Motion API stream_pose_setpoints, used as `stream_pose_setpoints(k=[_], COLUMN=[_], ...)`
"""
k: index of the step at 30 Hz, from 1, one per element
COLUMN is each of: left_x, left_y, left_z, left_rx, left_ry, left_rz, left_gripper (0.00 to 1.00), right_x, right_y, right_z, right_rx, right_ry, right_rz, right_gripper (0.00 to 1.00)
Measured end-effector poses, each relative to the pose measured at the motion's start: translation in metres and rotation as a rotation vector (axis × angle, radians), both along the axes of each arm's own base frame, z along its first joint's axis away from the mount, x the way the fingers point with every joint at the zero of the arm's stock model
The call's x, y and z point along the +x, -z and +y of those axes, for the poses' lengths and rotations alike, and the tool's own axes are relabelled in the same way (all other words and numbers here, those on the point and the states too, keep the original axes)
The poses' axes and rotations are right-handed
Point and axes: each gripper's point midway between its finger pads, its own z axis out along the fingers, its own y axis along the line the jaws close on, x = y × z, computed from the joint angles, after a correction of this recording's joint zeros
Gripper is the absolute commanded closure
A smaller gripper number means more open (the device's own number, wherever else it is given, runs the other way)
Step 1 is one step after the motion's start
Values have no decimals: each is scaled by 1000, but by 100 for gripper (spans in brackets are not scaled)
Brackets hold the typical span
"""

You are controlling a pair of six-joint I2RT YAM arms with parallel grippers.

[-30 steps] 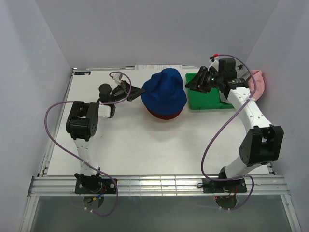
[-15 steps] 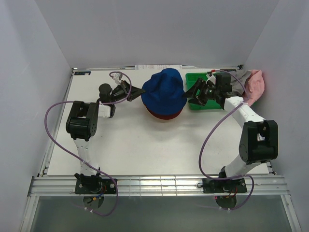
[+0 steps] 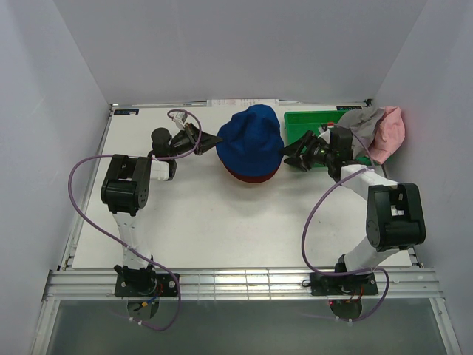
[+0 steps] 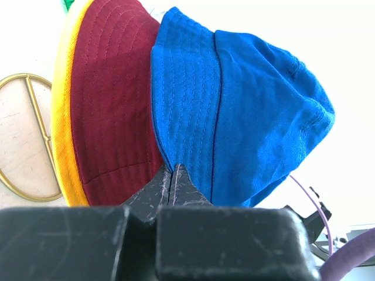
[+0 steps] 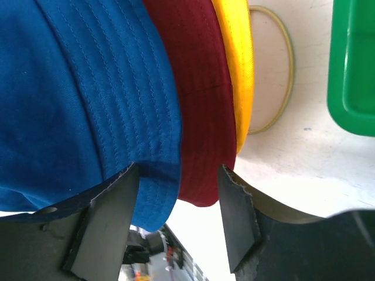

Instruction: Stack the hats

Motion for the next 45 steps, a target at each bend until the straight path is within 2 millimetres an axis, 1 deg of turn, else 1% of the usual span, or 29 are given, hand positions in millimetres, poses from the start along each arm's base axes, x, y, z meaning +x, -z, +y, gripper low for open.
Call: stream_pose_setpoints(k=[4,8,14,16,20,24,27,37,41,42,45], left_x=[0,-1,-1,-2,-2,-2,-2,-1,-2,-2,-2], left_y=[0,2,3,4,6,8,8,10,11,11,11], left_z=[0,0,0,0,1,2,2,2,2,2,2], left_rx=[0,1,1,2,5,8,8,15,17,18,18], left_ry=[0,0,0,0,-1,-4,-5,-5,-4,-3,-2], left_rz=[0,5,8,12,21,25,26,26,26,25,24], left_gripper=[100,100,100,100,100,100,100,100,100,100,100], right_x=[-2,-4,-4,-3,-2,-1,0,4,5,5,6], right_y=[3,1,-18,-25,-31,-35,-33,-19,-18,-18,-18], right_z=[2,3,3,3,3,3,4,4,4,4,4], right_rx=[69,125,197,222,254,274,280,278,283,284,289], right_ry=[35,62,89,96,104,106,108,112,112,112,114], right_rz=[8,3,-52,-74,-86,-97,-92,-65,-69,-68,-67], right_gripper=[40,41,42,43,46,46,47,50,52,53,61])
